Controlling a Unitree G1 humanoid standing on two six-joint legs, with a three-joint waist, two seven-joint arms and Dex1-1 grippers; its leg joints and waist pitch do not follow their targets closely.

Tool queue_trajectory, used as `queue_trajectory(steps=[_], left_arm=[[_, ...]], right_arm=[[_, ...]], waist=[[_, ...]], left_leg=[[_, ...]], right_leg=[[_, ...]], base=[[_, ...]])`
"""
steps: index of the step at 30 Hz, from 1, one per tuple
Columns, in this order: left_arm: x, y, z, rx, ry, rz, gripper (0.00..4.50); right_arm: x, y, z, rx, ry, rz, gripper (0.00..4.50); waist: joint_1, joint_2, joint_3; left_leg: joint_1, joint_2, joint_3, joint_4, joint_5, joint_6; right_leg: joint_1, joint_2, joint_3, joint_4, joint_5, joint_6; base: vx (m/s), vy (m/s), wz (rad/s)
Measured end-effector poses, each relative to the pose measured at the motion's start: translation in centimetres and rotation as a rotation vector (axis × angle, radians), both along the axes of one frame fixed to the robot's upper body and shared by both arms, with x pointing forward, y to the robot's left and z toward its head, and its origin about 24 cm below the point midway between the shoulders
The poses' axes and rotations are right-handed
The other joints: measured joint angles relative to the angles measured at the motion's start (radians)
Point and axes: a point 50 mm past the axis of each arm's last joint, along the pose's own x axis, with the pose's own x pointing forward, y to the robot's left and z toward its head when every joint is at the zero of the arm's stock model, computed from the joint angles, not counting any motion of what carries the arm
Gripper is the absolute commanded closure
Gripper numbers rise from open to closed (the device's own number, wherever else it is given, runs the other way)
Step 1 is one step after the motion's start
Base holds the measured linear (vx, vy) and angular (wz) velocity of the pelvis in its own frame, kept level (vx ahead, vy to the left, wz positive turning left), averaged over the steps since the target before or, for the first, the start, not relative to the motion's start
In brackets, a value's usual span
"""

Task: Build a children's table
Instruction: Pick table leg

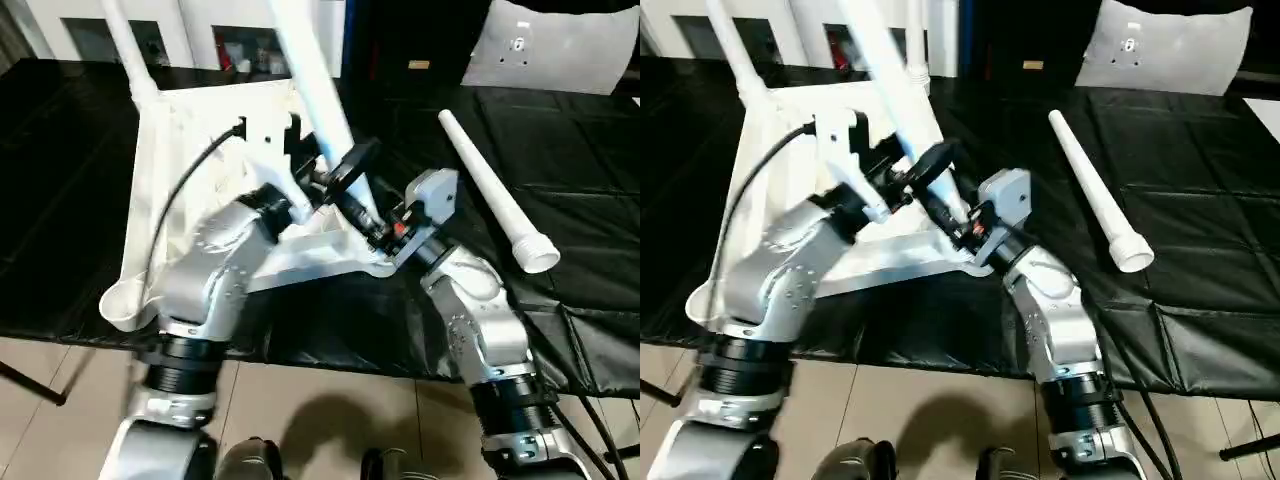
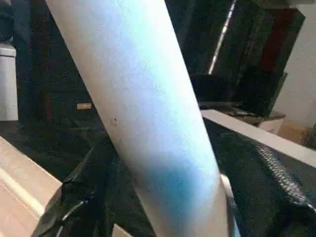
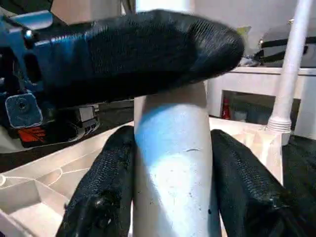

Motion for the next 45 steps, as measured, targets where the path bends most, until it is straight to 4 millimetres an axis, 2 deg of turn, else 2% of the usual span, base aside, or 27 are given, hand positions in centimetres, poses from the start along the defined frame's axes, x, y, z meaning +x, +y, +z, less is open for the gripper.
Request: queue_trajectory(steps=[9, 14, 18, 26, 27, 31, 33, 37, 41, 43, 45], left_arm=[[-0.6, 0.3, -0.5, 0.014, -0.051, -0.071, 2.17], [-0.6, 0.1, -0.6, -0.026, -0.036, -0.084, 2.5], [-0.6, 0.0, -0.7, -0.04, -0.024, -0.087, 2.57], [-0.5, 0.1, -0.7, -0.043, -0.019, -0.082, 2.59], [-0.4, 0.2, -0.7, -0.044, -0.017, -0.069, 2.59], [0.1, 0.2, -0.2, -0.026, -0.015, -0.026, 2.59], [0.5, 0.2, 0.3, -0.012, -0.016, -0.007, 2.6], [1.2, 1.6, 1.6, -0.022, -0.032, 0.053, 2.6], [1.6, 2.7, 2.4, -0.012, -0.031, 0.056, 2.6], [1.6, 3.2, 2.3, -0.007, -0.004, 0.03, 2.6], [1.6, 3.7, 2.3, -0.017, 0.026, 0.01, 2.6]], right_arm=[[0.0, 0.2, -0.6, -0.017, -0.03, -0.004, 2.64], [0.0, 0.1, -0.8, -0.018, -0.049, -0.013, 2.65], [0.0, 0.2, -0.8, -0.024, -0.06, -0.019, 2.65], [0.1, 0.4, -0.9, -0.018, -0.064, -0.018, 2.65], [0.1, 0.4, -1.0, -0.018, -0.06, -0.019, 2.09], [0.5, 0.5, -0.7, -0.01, -0.053, -0.035, 1.89], [0.7, 0.4, -0.6, 0.006, -0.035, -0.034, 1.53], [0.6, 0.0, 0.1, 0.069, 0.03, 0.041, 1.26], [0.4, -1.2, 0.8, 0.098, 0.104, 0.141, 1.04], [0.3, -2.1, 1.0, 0.097, 0.143, 0.169, 0.75], [0.7, -2.9, 1.5, 0.097, 0.156, 0.151, 0.67]], waist=[[-0.003, 0.0, 0.0], [-0.014, 0.0, 0.0], [-0.021, 0.0, 0.0], [-0.022, 0.0, 0.0], [-0.023, 0.0, 0.0], [-0.022, 0.0, 0.0], [-0.022, 0.0, 0.0], [-0.022, 0.0, 0.0], [-0.02, 0.0, 0.0], [-0.016, 0.0, 0.0], [-0.017, 0.0, 0.0]], left_leg=[[0.0, 0.0, 0.0, 0.0, 0.0, 0.0], [0.001, 0.0, 0.0, 0.0, 0.0, 0.0], [0.001, 0.0, 0.0, 0.0, 0.0, 0.0], [0.001, 0.0, 0.0, 0.0, 0.0, 0.0], [0.001, 0.0, 0.0, 0.0, 0.0, 0.0], [0.001, 0.0, 0.0, 0.0, 0.0, 0.0], [0.001, 0.0, 0.0, 0.0, 0.0, 0.0], [0.001, 0.0, 0.0, 0.0, 0.0, 0.0], [0.0, 0.0, 0.0, 0.0, 0.0, 0.0], [0.001, 0.0, 0.0, 0.0, 0.0, 0.0], [0.001, 0.0, 0.0, 0.001, 0.0, 0.001]], right_leg=[[0.0, 0.0, 0.0, 0.0, 0.0, 0.0], [0.0, 0.0, 0.0, 0.0, 0.001, -0.002], [0.0, 0.0, 0.0, 0.0, 0.002, -0.003], [0.0, 0.0, 0.0, 0.0, 0.002, -0.003], [0.0, 0.0, 0.0, 0.0, 0.002, -0.003], [0.001, 0.0, 0.0, 0.0, 0.002, -0.004], [0.001, 0.0, 0.0, 0.0, 0.002, -0.004], [0.0, 0.0, 0.0, 0.001, 0.002, -0.004], [0.001, 0.0, 0.0, 0.0, 0.002, -0.004], [0.001, 0.0, 0.0, 0.0, 0.002, -0.004], [0.001, 0.0, 0.0, 0.001, 0.002, -0.004]], base=[[0.0, 0.0, 0.0], [0.0, 0.0, 0.0], [0.0, 0.0, 0.0], [0.0, 0.0, 0.0], [0.0, 0.0, 0.0], [0.0, 0.0, 0.0], [0.0, 0.0, 0.0], [0.0, 0.0, 0.0], [0.0, 0.0, 0.0], [0.0, 0.0, 0.0], [0.0, 0.0, 0.0]])
